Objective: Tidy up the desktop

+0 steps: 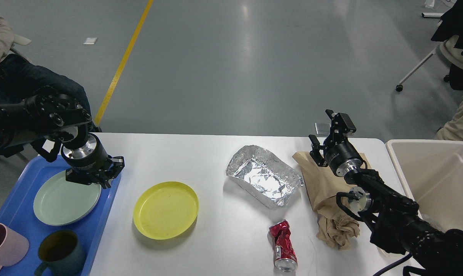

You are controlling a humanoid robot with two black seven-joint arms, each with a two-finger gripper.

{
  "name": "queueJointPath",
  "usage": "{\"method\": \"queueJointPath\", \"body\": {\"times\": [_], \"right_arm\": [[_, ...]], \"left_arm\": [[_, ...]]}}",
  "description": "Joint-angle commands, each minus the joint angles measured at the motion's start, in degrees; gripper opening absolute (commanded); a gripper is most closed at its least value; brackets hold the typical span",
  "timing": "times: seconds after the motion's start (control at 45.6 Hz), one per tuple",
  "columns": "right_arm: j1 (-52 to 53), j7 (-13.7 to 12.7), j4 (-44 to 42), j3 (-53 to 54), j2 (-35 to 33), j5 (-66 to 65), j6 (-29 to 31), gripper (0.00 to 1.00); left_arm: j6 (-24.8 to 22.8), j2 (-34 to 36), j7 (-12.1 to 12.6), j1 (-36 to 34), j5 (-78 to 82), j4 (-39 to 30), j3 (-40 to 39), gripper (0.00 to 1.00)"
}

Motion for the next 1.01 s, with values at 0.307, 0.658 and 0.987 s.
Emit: {"method": "queueJointPath", "body": {"times": [0.307, 0.658, 0.987], "right_arm": [[0.00, -0.04, 0.01, 0.00, 0.00, 0.00, 0.00, 1.00], [0.00, -0.04, -0.07, 0.00, 0.00, 0.00, 0.00, 1.00], [0.00, -0.04, 0.01, 0.00, 0.00, 0.00, 0.00, 1.00]], "left_arm": [[0.77, -0.55, -0.89, 0.37, 0.35, 0.21, 4.37, 0.09], [0.86, -7.84, -1.16, -7.01, 0.53, -0.84, 10.35, 0.84], [-0.20, -10.48, -1.16, -18.96, 0.70, -12.35, 15.19, 0.95]]}}
